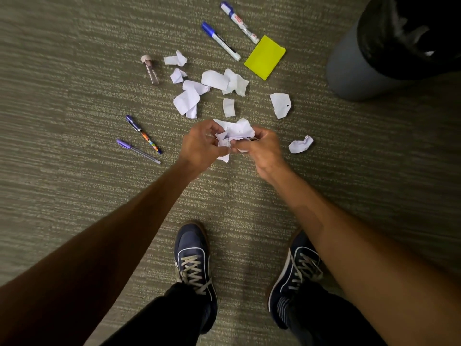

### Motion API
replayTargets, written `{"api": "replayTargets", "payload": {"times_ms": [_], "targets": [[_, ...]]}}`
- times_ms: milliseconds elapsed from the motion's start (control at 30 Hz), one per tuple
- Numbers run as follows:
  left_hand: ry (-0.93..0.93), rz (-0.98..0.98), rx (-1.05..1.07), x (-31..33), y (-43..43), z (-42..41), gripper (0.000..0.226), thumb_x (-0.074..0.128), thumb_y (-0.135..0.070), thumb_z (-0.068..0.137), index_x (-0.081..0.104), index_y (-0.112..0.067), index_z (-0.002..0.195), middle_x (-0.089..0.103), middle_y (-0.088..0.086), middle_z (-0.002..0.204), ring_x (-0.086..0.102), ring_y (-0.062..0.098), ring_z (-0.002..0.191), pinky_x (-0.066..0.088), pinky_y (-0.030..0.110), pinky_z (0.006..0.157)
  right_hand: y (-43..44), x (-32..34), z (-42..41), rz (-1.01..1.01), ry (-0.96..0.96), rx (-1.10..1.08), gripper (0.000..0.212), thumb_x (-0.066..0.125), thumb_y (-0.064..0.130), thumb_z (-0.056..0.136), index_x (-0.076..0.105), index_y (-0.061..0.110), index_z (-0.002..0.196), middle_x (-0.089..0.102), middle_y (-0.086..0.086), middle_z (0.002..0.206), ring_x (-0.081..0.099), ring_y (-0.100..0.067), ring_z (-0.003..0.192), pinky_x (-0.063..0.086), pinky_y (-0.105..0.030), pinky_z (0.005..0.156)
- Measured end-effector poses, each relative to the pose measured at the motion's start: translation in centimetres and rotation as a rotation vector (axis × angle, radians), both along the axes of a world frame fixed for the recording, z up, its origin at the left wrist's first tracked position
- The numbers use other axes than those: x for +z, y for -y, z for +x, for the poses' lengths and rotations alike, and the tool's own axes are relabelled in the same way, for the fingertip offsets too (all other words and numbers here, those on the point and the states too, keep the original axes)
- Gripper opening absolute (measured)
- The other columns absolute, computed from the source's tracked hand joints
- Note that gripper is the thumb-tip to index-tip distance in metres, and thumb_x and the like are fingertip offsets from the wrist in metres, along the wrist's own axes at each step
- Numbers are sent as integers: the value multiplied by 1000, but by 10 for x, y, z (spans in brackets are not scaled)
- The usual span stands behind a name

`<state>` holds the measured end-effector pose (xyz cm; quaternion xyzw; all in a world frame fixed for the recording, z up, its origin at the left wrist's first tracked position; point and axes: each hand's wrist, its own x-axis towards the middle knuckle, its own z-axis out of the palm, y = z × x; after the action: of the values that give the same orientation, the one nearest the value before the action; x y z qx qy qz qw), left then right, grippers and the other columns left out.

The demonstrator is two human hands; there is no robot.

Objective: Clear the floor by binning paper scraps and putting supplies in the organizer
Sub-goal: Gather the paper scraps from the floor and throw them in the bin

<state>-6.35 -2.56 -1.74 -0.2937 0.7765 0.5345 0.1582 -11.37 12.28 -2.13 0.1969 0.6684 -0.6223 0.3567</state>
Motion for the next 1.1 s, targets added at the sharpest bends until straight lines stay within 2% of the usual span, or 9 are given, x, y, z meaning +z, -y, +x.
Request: {"api": "replayTargets", "payload": {"times_ms": [167, 300, 400, 467, 600, 700, 800, 933, 1100], "targets": [[-99, -41, -33, 75, -18, -16, 40, 89, -11, 68, 63, -19, 97, 71, 1, 102, 69, 11, 77, 58, 30, 64, -19, 72, -10, -61, -58, -79, 30, 77, -15, 70, 73, 0, 96, 74, -17, 94, 71, -32, 86, 59, -44, 85], [-178, -3, -51, 138, -42, -43, 40, 89, -8, 67, 65, -9, 99, 71, 3, 95, 71, 19, 79, 58, 32, 68, -40, 135, -27, -94, -141, -159, 31, 70, -20, 72, 67, -16, 102, 68, -25, 93, 62, -31, 84, 51, -42, 79], [-193, 65, -90, 179, -62, -71, 39, 89, -6, 66, 65, -12, 96, 69, -2, 89, 69, 13, 74, 58, 29, 70, -67, 181, -45, -87, -184, -180, 20, 69, -15, 76, 70, -8, 94, 73, -19, 85, 65, -16, 70, 50, -20, 57], [-197, 106, -122, 202, -76, -91, 37, 86, -2, 68, 64, -18, 93, 69, 0, 90, 68, 16, 76, 57, 30, 73, -87, 206, -57, -110, -192, -210, 17, 70, -9, 79, 70, -6, 96, 69, -17, 87, 63, -17, 69, 45, -18, 47], [-214, 185, -164, 236, -109, -134, 38, 84, 5, 68, 63, -17, 92, 66, 2, 94, 66, 7, 68, 54, 23, 64, -127, 240, -84, -154, -174, -332, 10, 72, -1, 81, 72, 0, 91, 67, -19, 87, 60, -29, 77, 43, -43, 72], [-224, 220, -183, 249, -139, -167, 40, 83, 8, 68, 62, -19, 88, 66, -3, 84, 64, 0, 61, 53, 18, 63, -153, 255, -109, -194, -220, -441, 19, 70, -11, 81, 67, -11, 99, 67, -21, 93, 61, -32, 83, 53, -36, 75], [-240, 260, -179, 250, -173, -202, 41, 83, 10, 68, 62, -21, 85, 67, 2, 87, 64, 8, 67, 55, 24, 70, -179, 258, -138, -212, -208, -527, 18, 68, -13, 81, 68, -6, 98, 68, -21, 92, 64, -31, 83, 57, -30, 74], [-232, 296, -133, 232, -211, -245, 37, 83, 10, 68, 67, -20, 83, 68, 7, 88, 63, 17, 76, 54, 29, 73, -207, 245, -178, -173, -184, -664, 30, 63, -16, 84, 61, -16, 114, 64, -21, 94, 63, -26, 77, 57, -26, 69], [-165, 345, -46, 189, -237, -282, 36, 80, 14, 69, 69, -18, 82, 69, -1, 77, 65, 7, 64, 54, 21, 60, -231, 204, -213, -51, -181, -677, 30, 65, -17, 82, 63, -17, 112, 66, -35, 115, 67, -39, 99, 56, -48, 94]]}}
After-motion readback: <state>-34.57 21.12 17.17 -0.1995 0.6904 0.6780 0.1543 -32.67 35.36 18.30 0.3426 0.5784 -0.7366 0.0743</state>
